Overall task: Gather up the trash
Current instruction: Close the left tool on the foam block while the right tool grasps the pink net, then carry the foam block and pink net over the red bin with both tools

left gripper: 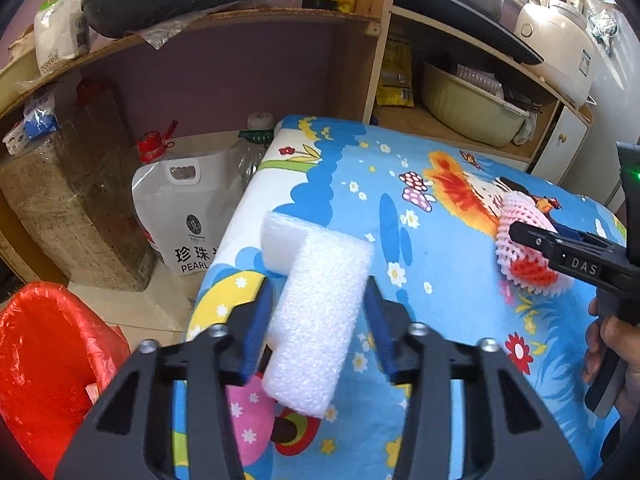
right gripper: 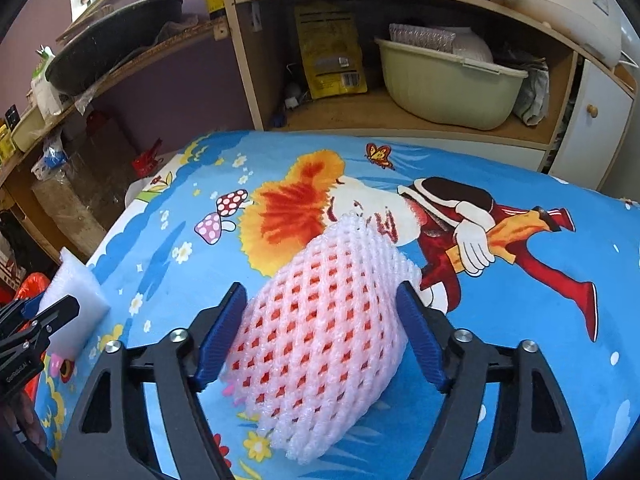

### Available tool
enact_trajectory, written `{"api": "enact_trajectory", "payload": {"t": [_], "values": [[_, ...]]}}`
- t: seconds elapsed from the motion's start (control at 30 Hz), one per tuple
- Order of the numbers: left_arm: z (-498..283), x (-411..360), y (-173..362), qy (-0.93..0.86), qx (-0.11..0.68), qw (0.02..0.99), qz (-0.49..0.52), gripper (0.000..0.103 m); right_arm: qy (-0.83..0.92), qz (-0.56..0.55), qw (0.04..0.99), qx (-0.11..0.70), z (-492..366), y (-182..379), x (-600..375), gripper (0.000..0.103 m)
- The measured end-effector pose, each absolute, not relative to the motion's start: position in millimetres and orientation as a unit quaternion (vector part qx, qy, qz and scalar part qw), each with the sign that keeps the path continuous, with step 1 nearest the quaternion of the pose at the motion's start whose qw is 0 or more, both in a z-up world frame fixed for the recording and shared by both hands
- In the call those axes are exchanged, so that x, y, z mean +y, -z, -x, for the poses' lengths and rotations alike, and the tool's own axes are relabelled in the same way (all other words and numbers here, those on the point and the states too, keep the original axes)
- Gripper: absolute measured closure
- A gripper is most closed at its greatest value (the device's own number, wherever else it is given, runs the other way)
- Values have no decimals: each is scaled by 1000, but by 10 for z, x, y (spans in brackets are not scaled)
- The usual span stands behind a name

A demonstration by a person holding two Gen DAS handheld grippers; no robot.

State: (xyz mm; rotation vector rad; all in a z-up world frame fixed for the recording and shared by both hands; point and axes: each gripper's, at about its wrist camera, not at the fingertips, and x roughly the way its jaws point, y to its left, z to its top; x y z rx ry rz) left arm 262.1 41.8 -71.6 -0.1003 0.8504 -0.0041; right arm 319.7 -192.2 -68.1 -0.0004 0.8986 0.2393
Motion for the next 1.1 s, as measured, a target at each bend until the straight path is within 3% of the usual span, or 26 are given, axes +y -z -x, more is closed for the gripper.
{"api": "enact_trajectory", "payload": {"t": [0.17, 0.27, 1.1], "values": [[-2556, 385, 658, 5, 408, 912, 51, 63, -123, 4, 895, 429, -3138, 647, -1924, 51], [-2441, 370, 569, 8, 401, 914, 56, 63, -125, 3, 898, 422, -3034, 585, -1939, 55], [-873, 365, 61, 3, 364, 926, 96, 63, -149, 0, 914, 379, -1232, 28, -1728, 57]]}}
